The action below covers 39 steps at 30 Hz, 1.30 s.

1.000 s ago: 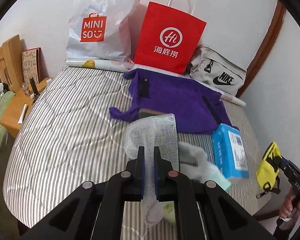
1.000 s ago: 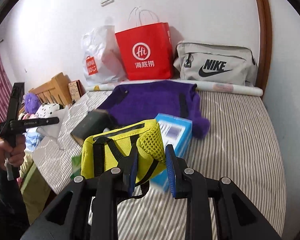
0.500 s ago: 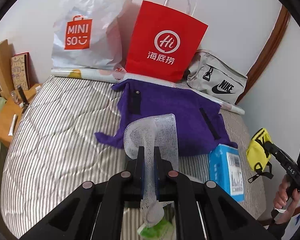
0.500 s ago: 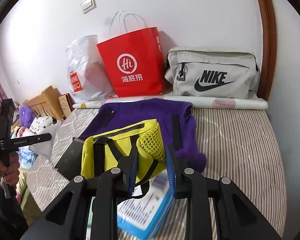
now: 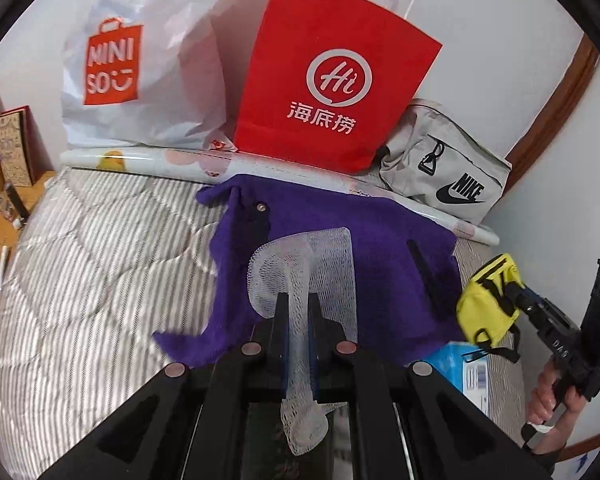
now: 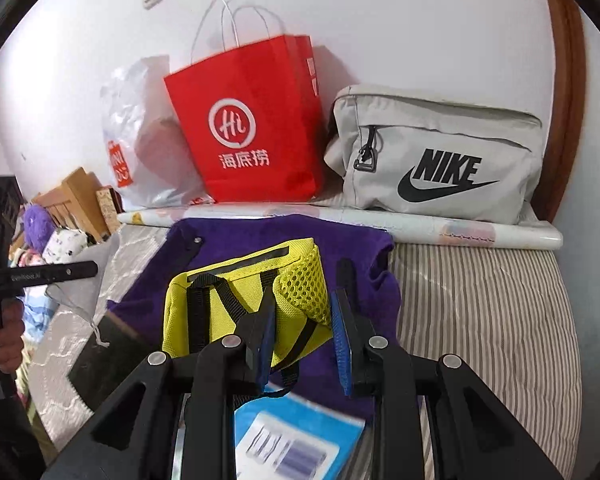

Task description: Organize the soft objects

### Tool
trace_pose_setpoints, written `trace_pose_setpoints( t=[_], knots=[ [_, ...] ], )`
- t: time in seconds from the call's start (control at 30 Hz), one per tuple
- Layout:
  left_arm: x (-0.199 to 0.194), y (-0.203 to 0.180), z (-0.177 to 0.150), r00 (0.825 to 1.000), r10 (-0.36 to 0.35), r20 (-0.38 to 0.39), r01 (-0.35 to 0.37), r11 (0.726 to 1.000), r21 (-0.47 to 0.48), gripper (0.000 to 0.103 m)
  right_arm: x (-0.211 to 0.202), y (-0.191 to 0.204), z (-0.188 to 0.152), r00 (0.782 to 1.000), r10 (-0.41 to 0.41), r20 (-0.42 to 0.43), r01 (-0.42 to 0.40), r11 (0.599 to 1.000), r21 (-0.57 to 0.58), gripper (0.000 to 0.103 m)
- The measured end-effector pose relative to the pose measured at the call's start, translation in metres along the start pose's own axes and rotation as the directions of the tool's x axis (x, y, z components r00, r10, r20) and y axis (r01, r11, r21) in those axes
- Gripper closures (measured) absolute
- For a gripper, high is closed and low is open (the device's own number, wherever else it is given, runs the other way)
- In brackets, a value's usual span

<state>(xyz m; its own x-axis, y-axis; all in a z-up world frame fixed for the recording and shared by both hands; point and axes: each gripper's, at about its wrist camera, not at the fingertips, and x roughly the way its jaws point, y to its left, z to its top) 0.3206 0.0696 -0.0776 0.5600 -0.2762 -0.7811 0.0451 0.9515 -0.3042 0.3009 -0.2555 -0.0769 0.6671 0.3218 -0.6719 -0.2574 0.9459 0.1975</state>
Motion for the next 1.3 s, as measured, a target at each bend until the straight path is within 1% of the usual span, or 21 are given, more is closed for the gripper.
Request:
trace_pose_setpoints(
  t=[0.1, 0.27, 0.5, 0.57, 0.73, 0.87, 1.03, 1.13, 1.2, 1.23, 1.27, 1.3],
  knots=[
    [0.019, -0.005, 0.007, 1.000, 0.007, -0.021, -0.007, 1.000, 0.017, 0.095, 0.019, -0.004, 0.002, 1.000, 0.004, -0.027, -0.004, 1.000, 0.005, 0.077],
    [0.052, -0.003, 0.016, 0.997, -0.001, -0.073, 0.001, 1.000, 0.005, 0.095, 0.045, -0.010, 0.001, 0.997, -0.004, -0.081, 0.005, 1.000, 0.012, 0.077],
    [0.086, 0.002, 0.018, 0.991, 0.022, -0.132, -0.021, 1.000, 0.010, 0.095, 0.079, -0.013, -0.005, 0.984, 0.000, -0.176, 0.001, 1.000, 0.004, 0.077],
    [0.093, 0.003, 0.017, 0.990, 0.028, -0.141, -0.025, 0.999, 0.020, 0.095, 0.088, -0.014, -0.007, 0.979, 0.013, -0.201, -0.011, 1.000, 0.010, 0.077],
    [0.107, 0.009, 0.019, 0.983, 0.058, -0.176, -0.056, 0.998, 0.017, 0.095, 0.106, -0.012, -0.011, 0.963, 0.005, -0.268, -0.005, 1.000, 0.000, 0.077],
    [0.114, 0.009, 0.019, 0.978, 0.089, -0.188, -0.084, 0.996, 0.035, 0.095, 0.111, -0.015, -0.012, 0.954, -0.029, -0.297, 0.026, 1.000, -0.014, 0.077],
    [0.121, 0.008, 0.020, 0.972, 0.091, -0.215, -0.084, 0.996, 0.040, 0.095, 0.116, -0.016, -0.014, 0.945, -0.021, -0.326, 0.019, 1.000, -0.010, 0.076],
    [0.122, 0.009, 0.019, 0.969, 0.093, -0.230, -0.087, 0.996, 0.033, 0.090, 0.118, -0.019, -0.014, 0.940, -0.011, -0.340, 0.014, 1.000, 0.008, 0.075],
    [0.121, 0.008, 0.018, 0.966, 0.106, -0.238, -0.100, 0.994, 0.037, 0.079, 0.115, -0.020, -0.014, 0.942, -0.002, -0.335, 0.010, 1.000, 0.021, 0.072],
    [0.120, 0.008, 0.018, 0.965, 0.111, -0.238, -0.105, 0.994, 0.040, 0.075, 0.113, -0.020, -0.014, 0.943, -0.001, -0.332, 0.010, 1.000, 0.025, 0.064],
    [0.117, 0.007, 0.018, 0.966, 0.113, -0.234, -0.107, 0.993, 0.040, 0.070, 0.110, -0.020, -0.013, 0.945, -0.003, -0.327, 0.012, 1.000, 0.028, 0.059],
    [0.114, 0.010, 0.018, 0.968, 0.102, -0.231, -0.096, 0.995, 0.037, 0.067, 0.104, -0.019, -0.013, 0.950, -0.013, -0.312, 0.021, 1.000, 0.023, 0.051]
  ],
)
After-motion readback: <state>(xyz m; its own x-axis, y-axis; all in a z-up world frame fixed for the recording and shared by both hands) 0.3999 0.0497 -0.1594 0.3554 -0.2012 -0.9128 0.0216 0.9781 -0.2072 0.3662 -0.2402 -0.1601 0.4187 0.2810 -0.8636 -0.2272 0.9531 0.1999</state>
